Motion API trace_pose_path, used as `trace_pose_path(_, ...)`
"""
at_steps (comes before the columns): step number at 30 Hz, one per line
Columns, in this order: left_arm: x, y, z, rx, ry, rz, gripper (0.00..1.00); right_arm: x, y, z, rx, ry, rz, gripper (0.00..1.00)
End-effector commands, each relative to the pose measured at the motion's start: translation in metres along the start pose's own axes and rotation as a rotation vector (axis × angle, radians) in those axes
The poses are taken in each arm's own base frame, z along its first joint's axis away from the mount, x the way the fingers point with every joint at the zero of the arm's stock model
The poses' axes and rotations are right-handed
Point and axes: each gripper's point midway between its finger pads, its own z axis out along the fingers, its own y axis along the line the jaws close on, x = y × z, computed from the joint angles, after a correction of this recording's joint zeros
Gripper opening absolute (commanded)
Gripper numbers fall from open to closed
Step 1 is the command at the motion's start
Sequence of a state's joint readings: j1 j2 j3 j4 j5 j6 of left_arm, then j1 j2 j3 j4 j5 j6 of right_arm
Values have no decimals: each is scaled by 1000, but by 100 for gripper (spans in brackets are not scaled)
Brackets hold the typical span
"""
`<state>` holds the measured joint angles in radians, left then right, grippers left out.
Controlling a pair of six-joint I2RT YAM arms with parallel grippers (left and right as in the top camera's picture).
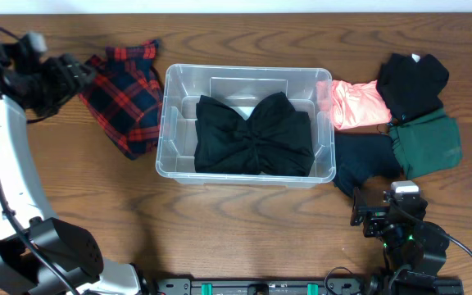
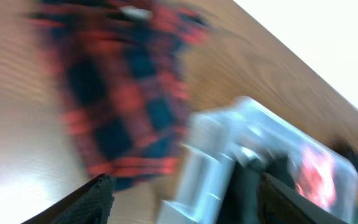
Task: Pack container
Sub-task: 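Move the left gripper to the red plaid shirt and grasp it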
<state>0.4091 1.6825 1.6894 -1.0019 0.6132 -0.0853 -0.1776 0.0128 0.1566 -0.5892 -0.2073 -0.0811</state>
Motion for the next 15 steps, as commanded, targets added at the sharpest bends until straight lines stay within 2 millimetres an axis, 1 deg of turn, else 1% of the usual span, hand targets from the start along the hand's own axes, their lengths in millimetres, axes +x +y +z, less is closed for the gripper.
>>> trace_pose_path(1,22,-49,11,174,82,222,71,0,2,0,-8,-2,-3,99)
trace_pose_path(2,26,-42,17,99,100,241,70,0,2,0,-8,-2,-3,99)
trace_pose_path(4,26,-23,22,-57,103,240,70,0,2,0,-8,-2,-3,99)
trace_pose_path(5,23,-11,21,-135,91,219,71,0,2,0,-8,-2,-3,99)
trace_pose_path(7,15,9,16,-229,62,167,77,0,2,0,-8,-2,-3,99)
trace_pose_path(11,2,48,10,-277,37,89,91,0,2,0,-8,-2,-3,99)
trace_pose_path(12,-2,62,13,-287,35,61,97,0,2,0,-8,-2,-3,99)
trace_pose_path(13,-3,74,17,-278,41,41,99,0,2,0,-8,-2,-3,99)
trace_pose_path(15,-3,91,34,-205,71,-1,98,0,2,0,-8,-2,-3,99)
